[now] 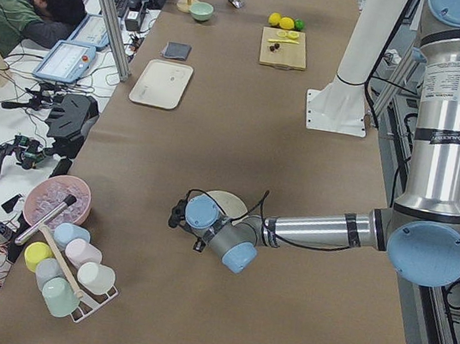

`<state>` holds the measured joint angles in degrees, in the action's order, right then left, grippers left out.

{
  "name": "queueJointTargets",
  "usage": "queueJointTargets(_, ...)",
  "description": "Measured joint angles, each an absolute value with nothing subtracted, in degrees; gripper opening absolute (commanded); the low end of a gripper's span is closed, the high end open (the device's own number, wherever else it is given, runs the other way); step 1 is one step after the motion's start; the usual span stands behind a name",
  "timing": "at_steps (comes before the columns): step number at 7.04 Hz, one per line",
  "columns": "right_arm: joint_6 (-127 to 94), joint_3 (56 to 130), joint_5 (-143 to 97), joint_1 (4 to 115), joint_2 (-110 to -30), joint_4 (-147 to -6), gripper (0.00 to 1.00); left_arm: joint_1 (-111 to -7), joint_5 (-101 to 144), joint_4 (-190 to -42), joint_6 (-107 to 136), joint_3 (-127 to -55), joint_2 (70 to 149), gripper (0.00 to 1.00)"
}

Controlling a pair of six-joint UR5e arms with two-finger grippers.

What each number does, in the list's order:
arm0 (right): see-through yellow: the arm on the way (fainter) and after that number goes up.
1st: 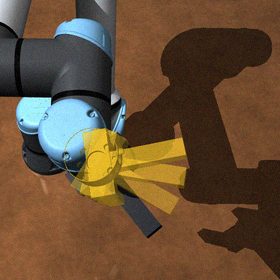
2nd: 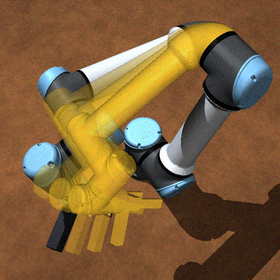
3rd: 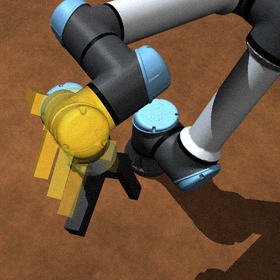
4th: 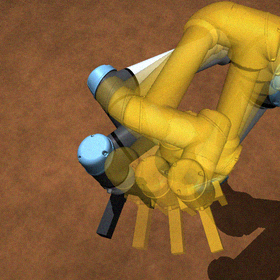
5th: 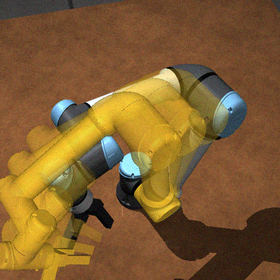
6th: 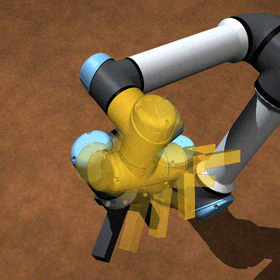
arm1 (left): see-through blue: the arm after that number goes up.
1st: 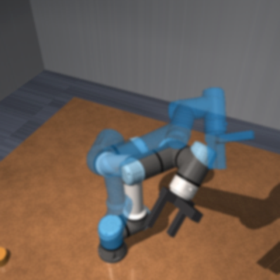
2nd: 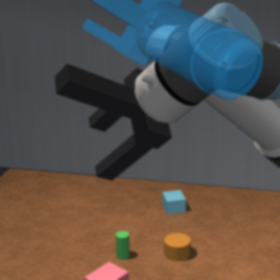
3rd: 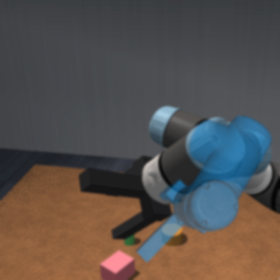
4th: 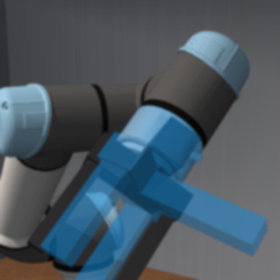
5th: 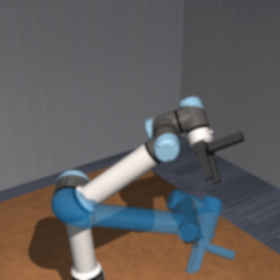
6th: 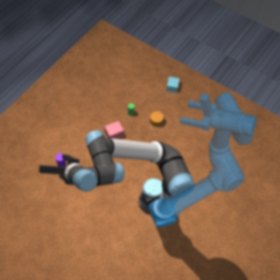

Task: Place red cherry on plate
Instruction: 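Reach the left gripper to the white plate's rim and grasp it, then lift the white plate with the left gripper and carry it to table center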

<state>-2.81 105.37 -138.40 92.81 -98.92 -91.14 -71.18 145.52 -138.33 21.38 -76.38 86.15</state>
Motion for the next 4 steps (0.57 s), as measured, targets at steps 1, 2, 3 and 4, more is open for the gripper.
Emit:
queueJointTargets(1, -2.8, 105.4, -138.5, 92.8, -99.0, -91.1, 1.0, -73.2, 149.1, -138.1, 22.2, -76.7, 86.9, 0.0)
queueJointTargets(2, -2.8, 105.4, -138.5, 92.8, -99.1, -91.1, 1.0, -74.5, 151.7, -138.0, 24.8, -77.8, 87.8, 0.0)
queueJointTargets(3, -2.8, 105.4, -138.6, 92.8, -99.2, -91.1, 1.0, -74.9, 152.8, -138.0, 31.1, -80.9, 88.9, 0.0)
queueJointTargets(4, -2.8, 105.5, -138.6, 92.8, -99.2, -91.1, 1.0, -74.1, 152.9, -138.2, 40.2, -85.1, 90.5, 0.0)
